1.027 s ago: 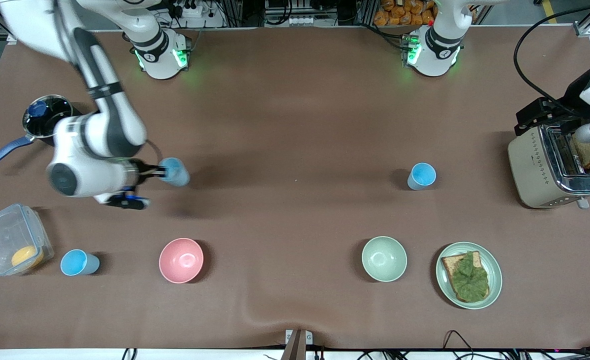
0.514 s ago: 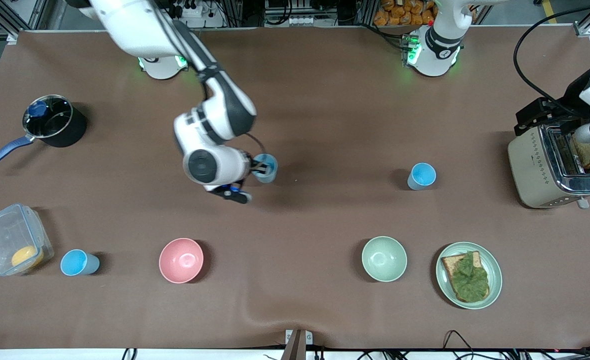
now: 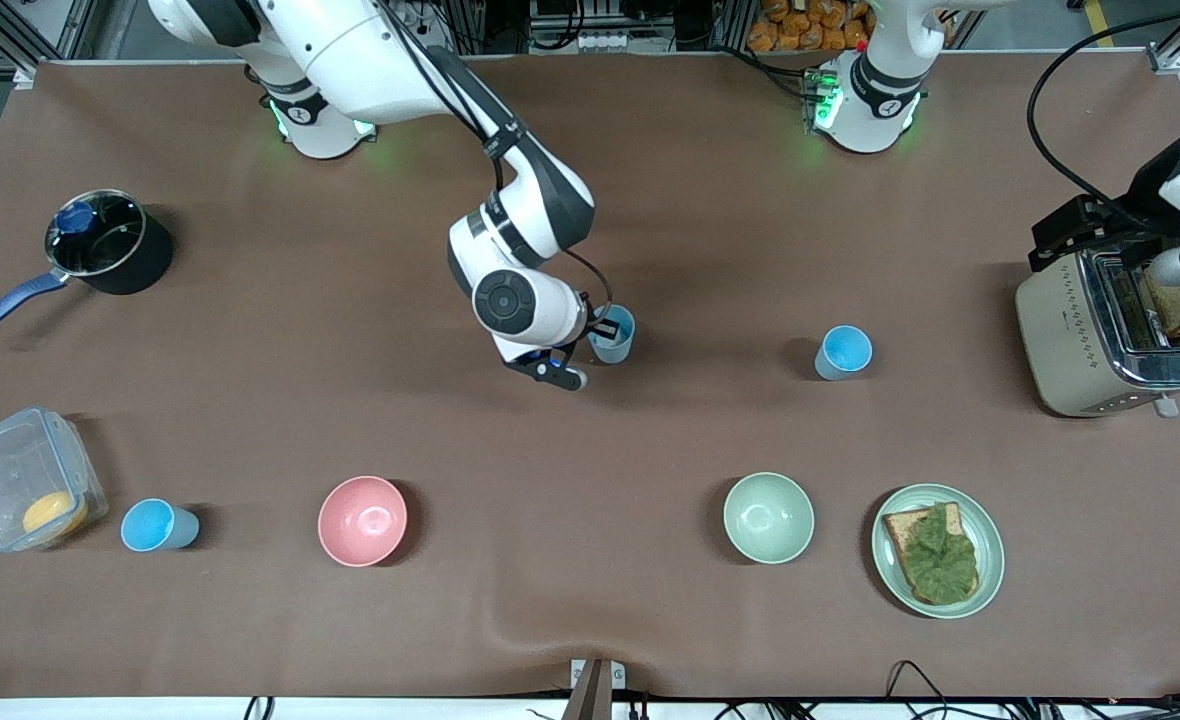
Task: Stack blue cups with both arms
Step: 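Carry the blue cup with the right gripper to the table middle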
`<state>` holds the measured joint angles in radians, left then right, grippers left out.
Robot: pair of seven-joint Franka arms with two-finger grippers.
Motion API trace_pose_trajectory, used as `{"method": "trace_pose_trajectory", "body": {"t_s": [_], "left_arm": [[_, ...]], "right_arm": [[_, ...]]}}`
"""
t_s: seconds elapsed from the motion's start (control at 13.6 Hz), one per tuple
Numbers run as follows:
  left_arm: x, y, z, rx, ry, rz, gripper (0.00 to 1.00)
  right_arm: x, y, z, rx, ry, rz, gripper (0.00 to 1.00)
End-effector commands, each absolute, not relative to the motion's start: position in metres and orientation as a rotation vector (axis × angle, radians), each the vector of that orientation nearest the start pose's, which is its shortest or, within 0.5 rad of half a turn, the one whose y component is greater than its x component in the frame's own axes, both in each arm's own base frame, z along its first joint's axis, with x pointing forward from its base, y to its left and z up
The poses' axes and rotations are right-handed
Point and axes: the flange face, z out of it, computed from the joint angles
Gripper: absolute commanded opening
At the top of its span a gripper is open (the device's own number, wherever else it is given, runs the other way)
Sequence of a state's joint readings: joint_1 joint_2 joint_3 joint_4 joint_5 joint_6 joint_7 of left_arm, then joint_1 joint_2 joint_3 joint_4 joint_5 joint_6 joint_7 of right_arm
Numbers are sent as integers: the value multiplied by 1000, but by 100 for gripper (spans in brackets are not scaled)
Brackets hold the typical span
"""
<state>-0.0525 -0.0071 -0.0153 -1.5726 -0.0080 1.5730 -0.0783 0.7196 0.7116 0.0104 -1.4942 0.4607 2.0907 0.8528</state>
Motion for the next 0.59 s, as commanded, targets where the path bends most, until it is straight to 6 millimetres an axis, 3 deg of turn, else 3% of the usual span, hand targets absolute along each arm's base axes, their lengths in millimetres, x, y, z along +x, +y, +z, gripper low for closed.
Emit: {"method": "trace_pose_trajectory", "body": {"t_s": [0.0, 0.15, 0.22, 0.29, 0.44, 0.51], "left_arm": [[551, -45, 631, -3157, -29, -32, 100], [550, -45, 632, -3157, -29, -32, 100], [550, -45, 632, -3157, -29, -32, 100], [550, -44, 632, -3158, -31, -32, 100], [550, -44, 632, -3157, -31, -32, 100], [550, -45, 632, -3157, -29, -34, 100]], "right_arm": [[515, 493, 240, -2824, 576, 525, 16], [515, 494, 241, -2813, 583, 535, 35], [516, 493, 243, -2808, 586, 534, 71], [519, 492, 249, -2806, 580, 525, 100], [543, 478, 284, -2781, 575, 493, 100], [557, 458, 298, -2786, 589, 566, 100]]}}
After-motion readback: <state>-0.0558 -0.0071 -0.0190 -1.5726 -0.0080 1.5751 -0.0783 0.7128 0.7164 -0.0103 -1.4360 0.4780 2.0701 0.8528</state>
